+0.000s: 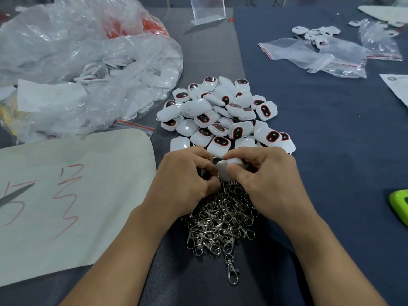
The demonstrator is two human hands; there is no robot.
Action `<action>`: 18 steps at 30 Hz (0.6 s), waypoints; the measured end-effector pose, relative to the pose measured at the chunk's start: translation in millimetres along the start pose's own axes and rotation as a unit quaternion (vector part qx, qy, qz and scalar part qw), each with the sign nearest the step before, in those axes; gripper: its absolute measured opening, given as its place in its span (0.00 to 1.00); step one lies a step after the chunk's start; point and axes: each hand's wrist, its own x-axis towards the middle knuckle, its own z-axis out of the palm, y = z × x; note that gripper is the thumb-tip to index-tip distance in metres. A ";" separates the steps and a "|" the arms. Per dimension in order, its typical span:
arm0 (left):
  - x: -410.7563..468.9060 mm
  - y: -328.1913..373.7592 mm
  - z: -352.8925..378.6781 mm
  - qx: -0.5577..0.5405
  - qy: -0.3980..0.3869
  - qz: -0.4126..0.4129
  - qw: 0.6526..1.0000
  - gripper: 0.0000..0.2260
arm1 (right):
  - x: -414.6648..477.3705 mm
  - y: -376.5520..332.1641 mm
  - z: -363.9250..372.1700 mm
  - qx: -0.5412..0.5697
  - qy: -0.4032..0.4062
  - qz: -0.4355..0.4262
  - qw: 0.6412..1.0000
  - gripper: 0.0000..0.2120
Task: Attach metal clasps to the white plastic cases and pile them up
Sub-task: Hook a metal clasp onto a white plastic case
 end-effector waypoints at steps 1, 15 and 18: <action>-0.4 0.3 0.0 -0.003 0.001 -0.001 1.000 0.02 | 0.3 -0.2 -0.1 -0.004 -0.002 -0.003 1.000 0.16; 1.9 -3.2 -0.1 -0.009 0.031 -0.043 0.999 0.09 | 1.0 2.8 5.7 -0.034 -0.024 -0.045 0.998 0.05; 4.6 -3.1 -2.1 -0.010 0.030 -0.055 0.998 0.09 | -1.4 3.3 7.0 -0.020 -0.022 -0.031 0.999 0.01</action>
